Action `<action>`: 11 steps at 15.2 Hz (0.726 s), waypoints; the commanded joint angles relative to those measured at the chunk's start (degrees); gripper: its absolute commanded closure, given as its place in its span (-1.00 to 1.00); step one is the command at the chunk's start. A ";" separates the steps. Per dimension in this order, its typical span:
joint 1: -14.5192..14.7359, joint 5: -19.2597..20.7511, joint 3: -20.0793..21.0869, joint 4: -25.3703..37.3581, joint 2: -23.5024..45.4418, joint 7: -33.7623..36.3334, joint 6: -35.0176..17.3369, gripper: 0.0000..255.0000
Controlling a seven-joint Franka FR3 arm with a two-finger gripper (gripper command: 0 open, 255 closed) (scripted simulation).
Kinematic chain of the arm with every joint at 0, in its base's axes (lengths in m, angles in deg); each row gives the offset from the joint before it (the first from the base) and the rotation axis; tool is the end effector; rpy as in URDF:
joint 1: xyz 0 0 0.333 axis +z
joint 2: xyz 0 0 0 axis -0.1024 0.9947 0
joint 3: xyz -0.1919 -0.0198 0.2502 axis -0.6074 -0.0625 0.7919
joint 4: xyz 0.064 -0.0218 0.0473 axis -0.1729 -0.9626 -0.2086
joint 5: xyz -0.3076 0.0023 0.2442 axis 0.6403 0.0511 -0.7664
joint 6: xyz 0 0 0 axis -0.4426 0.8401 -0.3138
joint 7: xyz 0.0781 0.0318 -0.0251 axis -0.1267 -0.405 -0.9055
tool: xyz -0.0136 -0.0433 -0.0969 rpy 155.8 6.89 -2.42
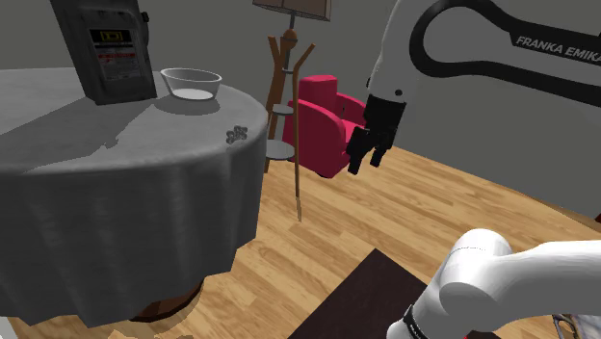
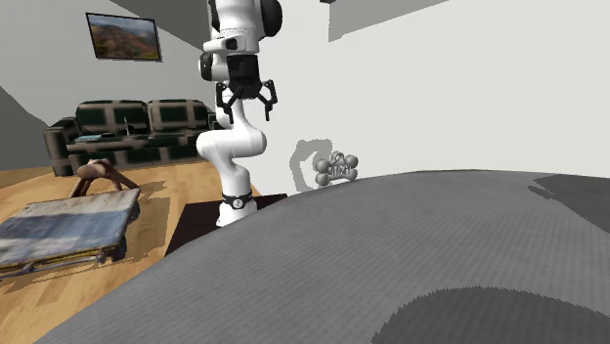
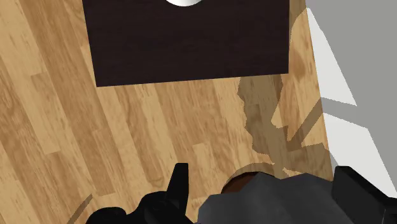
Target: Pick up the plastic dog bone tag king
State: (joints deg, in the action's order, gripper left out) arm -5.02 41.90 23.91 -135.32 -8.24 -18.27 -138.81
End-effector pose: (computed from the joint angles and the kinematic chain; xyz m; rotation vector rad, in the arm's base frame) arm 0.2923 0.0443 0.6044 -3.0827 0.0978 0.0606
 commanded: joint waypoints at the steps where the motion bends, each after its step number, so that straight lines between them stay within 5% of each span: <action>1: 0.00 0.00 0.00 0.00 0.00 0.00 0.00 -1.00; 11: -6.37 -4.80 14.64 12.06 16.42 31.54 -8.16 -1.00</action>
State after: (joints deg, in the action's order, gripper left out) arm -10.61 37.12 37.16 -125.09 6.11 9.62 -146.34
